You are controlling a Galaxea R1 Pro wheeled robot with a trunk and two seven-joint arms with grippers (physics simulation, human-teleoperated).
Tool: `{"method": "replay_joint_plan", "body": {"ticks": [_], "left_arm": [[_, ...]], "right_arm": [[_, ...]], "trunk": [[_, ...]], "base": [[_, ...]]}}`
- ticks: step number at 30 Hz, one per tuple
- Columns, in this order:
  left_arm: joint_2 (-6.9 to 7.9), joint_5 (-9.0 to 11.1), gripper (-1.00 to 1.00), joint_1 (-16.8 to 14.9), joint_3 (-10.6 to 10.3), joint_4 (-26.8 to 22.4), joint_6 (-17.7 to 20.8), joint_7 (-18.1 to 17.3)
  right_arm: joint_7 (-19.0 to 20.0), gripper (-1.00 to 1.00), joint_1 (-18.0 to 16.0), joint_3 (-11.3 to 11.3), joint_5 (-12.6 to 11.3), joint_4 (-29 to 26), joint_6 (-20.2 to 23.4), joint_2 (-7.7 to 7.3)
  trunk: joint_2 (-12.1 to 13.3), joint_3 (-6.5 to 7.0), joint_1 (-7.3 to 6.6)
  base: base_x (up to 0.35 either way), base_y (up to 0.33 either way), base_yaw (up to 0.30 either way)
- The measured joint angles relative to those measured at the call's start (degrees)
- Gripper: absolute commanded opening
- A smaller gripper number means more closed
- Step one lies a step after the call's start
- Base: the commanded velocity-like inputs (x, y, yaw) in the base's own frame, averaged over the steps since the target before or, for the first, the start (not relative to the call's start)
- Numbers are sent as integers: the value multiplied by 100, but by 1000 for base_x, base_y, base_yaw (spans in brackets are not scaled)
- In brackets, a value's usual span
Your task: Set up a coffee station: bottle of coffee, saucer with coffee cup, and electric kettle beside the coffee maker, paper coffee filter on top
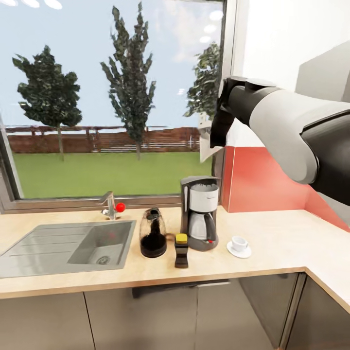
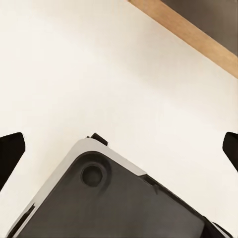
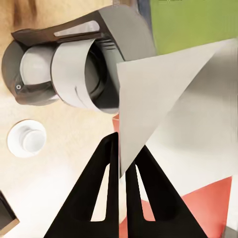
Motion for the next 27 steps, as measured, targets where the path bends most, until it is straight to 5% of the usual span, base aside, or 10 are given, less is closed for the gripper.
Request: {"method": "replay_joint_plan", "body": {"ticks": [10, 20, 27], "left_arm": [[0, 4, 100, 2, 0, 8, 0, 0], [3, 23, 100, 0, 0, 18, 0, 1], [8, 15, 100, -2, 0, 18, 2, 0]], "right_arm": [[397, -100, -3, -3, -24, 6, 104, 1], [956, -100, -4, 13, -12, 10, 1340, 1], [946, -100, -5, 30, 321, 3, 1158, 2]], "trunk": [[0, 0, 0], [0, 0, 0], [0, 0, 0]], "base": [[0, 287, 0], [0, 232, 0], [0, 131, 0]]}}
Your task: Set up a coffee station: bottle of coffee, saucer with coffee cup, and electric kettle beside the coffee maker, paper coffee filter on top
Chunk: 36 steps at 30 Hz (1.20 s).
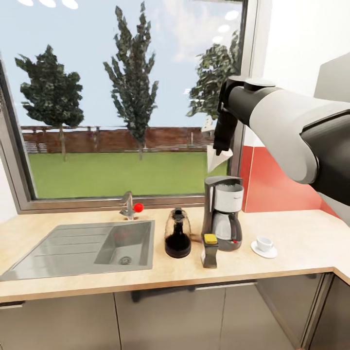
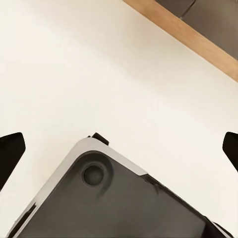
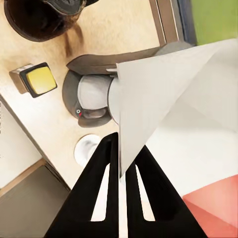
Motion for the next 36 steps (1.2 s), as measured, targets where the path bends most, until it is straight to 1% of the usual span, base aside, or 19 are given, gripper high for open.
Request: {"method": "replay_joint_plan", "body": {"ticks": [3, 9, 11, 13, 14, 17, 20, 27, 32, 36], "left_arm": [[0, 1, 100, 1, 0, 0, -19, 0], [-1, 3, 100, 4, -9, 0, -47, 0], [-5, 3, 100, 2, -12, 0, -49, 0], [-7, 3, 100, 2, -10, 4, -51, 0], [-8, 3, 100, 2, -14, 7, -51, 0], [-9, 3, 100, 5, -17, 8, -52, 0], [-33, -4, 100, 3, -21, 8, -58, 0], [-43, -1, 100, 3, -19, 8, -60, 0], [-50, 8, 100, 2, -18, 12, -31, 11], [-58, 6, 100, 1, -17, 18, 1, 322]], "right_arm": [[-12, -100, 0, 0, 33, -1, 142, 1], [-46, -100, 0, 1, 61, 0, 197, 1], [-52, -100, 0, 6, 99, 0, 234, 1], [-55, -100, 0, 10, 206, 0, 350, 1], [-68, -100, -1, 18, 381, 2, 632, 1], [-148, -100, -1, 5, 511, 10, 961, 1], [-219, -100, 4, 4, 585, 20, 1328, 1], [-241, -100, 136, 2, 863, 27, 1452, 1], [-192, -100, 173, 0, 918, 23, 1519, 1], [-189, -100, 299, -1, 944, 29, 1644, 3]], "trunk": [[0, 0, 0], [0, 0, 0], [0, 0, 0], [0, 0, 0], [0, 0, 0], [0, 0, 0], [0, -3, 0], [0, -21, 0], [-1, -23, -1], [0, -38, -2]], "base": [[0, 25, 0], [0, 6, 0], [0, 1, 0], [0, 0, 0], [0, 0, 0], [0, 0, 0], [0, 0, 55], [0, 0, 114], [84, -71, 25], [216, -216, 137]]}}
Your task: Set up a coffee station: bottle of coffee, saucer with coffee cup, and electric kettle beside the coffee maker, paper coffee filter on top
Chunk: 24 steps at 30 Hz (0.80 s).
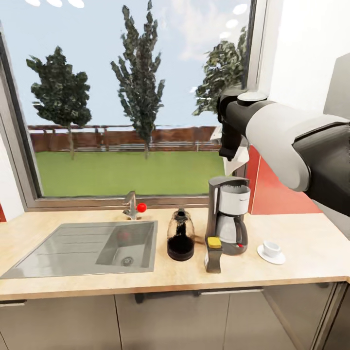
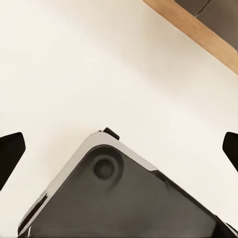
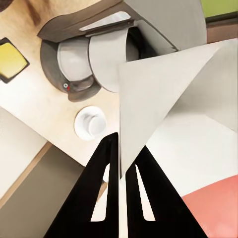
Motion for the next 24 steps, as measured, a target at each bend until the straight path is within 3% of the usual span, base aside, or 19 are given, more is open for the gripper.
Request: {"method": "replay_joint_plan", "body": {"ticks": [4, 6, 9, 20, 24], "left_arm": [[-65, -112, 100, -2, 0, 4, 1, 162], [-119, -312, 100, -3, 6, 2, -7, 210], [-143, -435, 100, -1, 16, -1, -12, 229], [-152, -468, 100, -1, 19, -2, -13, 234], [-156, -470, 100, -3, 19, -2, -4, 240]], "right_arm": [[7, -100, 98, 1, 9, 1, 243, 0], [20, -100, 126, -1, 9, 0, 340, -1], [18, -100, 137, 1, 9, -7, 380, -2], [19, -100, 140, 17, 30, -17, 410, -2], [23, -100, 139, 27, 159, -9, 406, -1]], "trunk": [[0, -19, 0], [1, -22, 2], [0, -23, 2], [0, -24, 2], [0, -24, 2]], "base": [[203, -213, 115], [61, -65, 28], [19, -21, 9], [3, -5, 1], [0, -170, -72]]}}
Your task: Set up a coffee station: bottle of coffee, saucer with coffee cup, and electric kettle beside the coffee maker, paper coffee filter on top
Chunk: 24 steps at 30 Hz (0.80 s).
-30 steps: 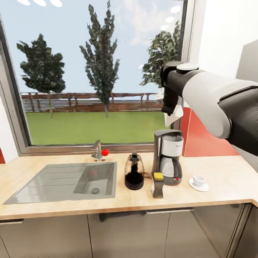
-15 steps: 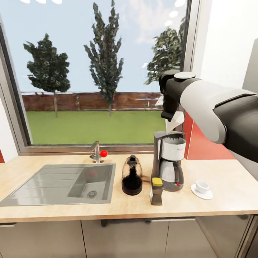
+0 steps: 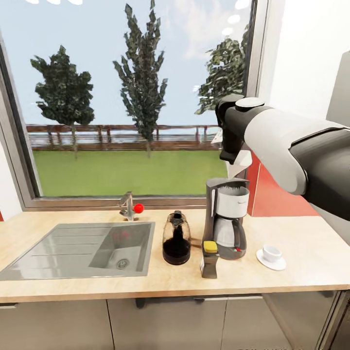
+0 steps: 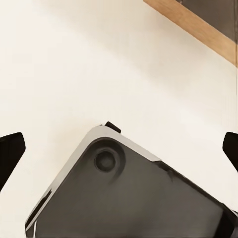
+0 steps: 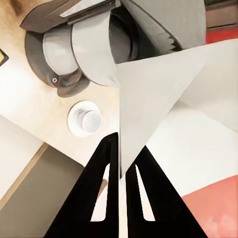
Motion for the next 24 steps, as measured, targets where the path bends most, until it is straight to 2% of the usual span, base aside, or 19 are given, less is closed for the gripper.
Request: {"method": "replay_joint_plan", "body": {"ticks": [8, 20, 24], "left_arm": [[-148, -12, 100, 3, -8, 1, 3, 106], [-140, 2, 100, 1, 7, 9, 1, 155], [-132, 9, 100, 6, 10, 9, 9, 155]], "right_arm": [[-2, -100, 1, -4, 25, 0, -24, 0], [-54, -100, 1, -8, 24, 0, 3, -1], [-57, -100, 1, -8, 24, -1, 7, -1]], "trunk": [[-2, 5, 0], [0, 5, 0], [-1, 5, -2]], "base": [[0, -217, -106], [5, -11, -3], [180, 92, 0]]}}
